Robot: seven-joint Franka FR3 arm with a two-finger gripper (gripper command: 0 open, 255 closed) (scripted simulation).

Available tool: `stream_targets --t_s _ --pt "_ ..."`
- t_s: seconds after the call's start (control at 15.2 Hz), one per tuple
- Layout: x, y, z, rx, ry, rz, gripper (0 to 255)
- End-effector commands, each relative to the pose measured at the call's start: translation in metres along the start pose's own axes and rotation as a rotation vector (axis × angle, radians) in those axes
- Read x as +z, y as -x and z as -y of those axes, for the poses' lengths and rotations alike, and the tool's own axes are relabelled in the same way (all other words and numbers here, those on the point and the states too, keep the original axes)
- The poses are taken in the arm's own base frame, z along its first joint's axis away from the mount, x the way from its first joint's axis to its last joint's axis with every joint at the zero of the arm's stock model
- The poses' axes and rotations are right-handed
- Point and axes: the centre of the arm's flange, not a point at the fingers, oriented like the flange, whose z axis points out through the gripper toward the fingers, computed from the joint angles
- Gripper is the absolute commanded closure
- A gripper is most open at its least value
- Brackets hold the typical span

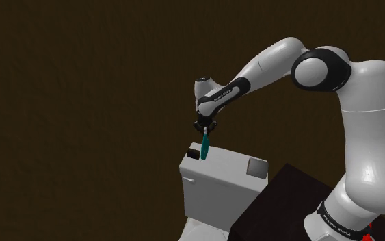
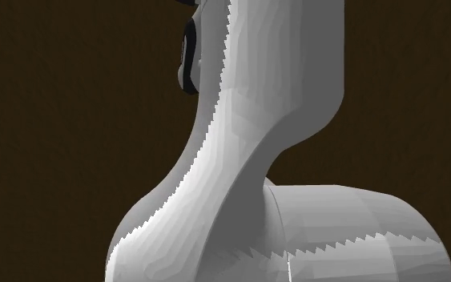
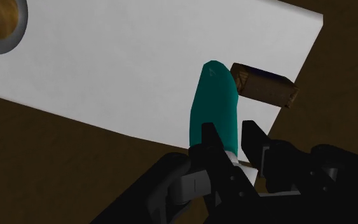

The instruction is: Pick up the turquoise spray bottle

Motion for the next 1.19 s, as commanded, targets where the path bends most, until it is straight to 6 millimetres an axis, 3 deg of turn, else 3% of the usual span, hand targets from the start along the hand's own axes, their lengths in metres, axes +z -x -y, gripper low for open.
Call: stream_targets --t_s 0.0,1.12 --pt "0.000 0.000 0.000 0.000 0.001 0.000 255" --pt "-0.079 -0.006 -0.008 0.000 0.001 0.000 255"
